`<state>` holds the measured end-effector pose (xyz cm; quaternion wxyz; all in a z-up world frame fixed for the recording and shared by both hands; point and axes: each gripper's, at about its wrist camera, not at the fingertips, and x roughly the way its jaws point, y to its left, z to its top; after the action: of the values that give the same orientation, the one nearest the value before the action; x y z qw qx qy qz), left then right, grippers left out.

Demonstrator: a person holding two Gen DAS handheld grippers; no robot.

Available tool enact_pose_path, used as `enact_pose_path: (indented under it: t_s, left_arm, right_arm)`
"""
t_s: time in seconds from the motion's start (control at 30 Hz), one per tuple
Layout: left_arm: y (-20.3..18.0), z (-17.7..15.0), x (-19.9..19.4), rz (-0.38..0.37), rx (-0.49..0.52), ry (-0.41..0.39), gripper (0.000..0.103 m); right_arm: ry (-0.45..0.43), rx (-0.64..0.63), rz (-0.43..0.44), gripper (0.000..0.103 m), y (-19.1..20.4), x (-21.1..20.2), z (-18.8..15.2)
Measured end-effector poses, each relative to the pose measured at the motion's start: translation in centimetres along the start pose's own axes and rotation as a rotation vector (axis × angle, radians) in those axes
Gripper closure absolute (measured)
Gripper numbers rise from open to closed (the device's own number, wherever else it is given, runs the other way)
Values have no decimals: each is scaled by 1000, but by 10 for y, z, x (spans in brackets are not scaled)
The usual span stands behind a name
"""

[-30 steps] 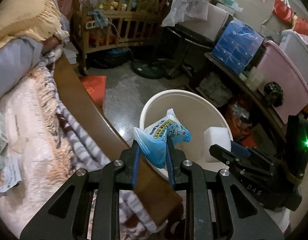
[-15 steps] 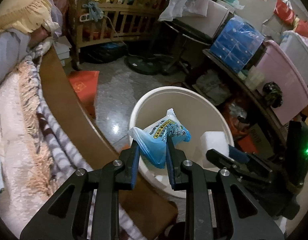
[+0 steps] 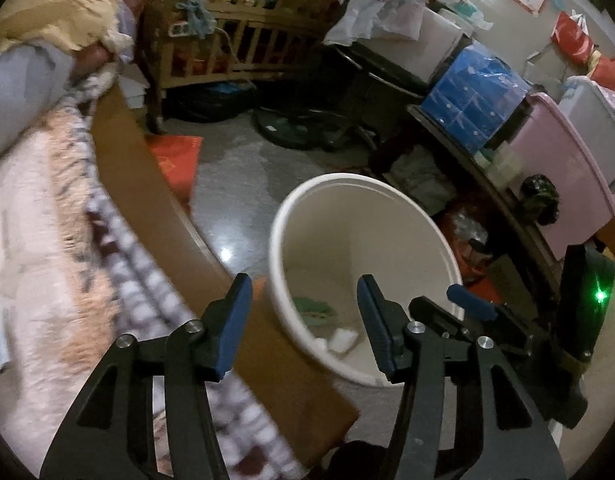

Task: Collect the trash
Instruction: 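Carry wrapper and foam block to the bucket and open both tools, then move both open tools back over the bed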

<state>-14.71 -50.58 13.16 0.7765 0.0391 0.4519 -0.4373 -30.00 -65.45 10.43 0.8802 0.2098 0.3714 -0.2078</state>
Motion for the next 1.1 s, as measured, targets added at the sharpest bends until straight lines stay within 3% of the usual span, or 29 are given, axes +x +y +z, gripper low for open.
enact_pose_path:
  t_s: [0.27, 0.6, 0.87, 1.1]
  left_arm:
    - [45, -23, -61, 168, -4, -48, 50]
    - [133, -59, -136, 334, -84, -102, 50]
    - [223, -93, -195, 451, -215, -126, 50]
    - [308, -117, -211, 514, -362, -109, 50]
  right_arm:
    - [-1, -105, 72, 27, 43, 4, -7]
    - [39, -216, 244, 27, 143, 8, -20]
    - [80, -358, 384, 27, 250, 14, -26]
    - [98, -481, 463, 27, 329, 19, -34]
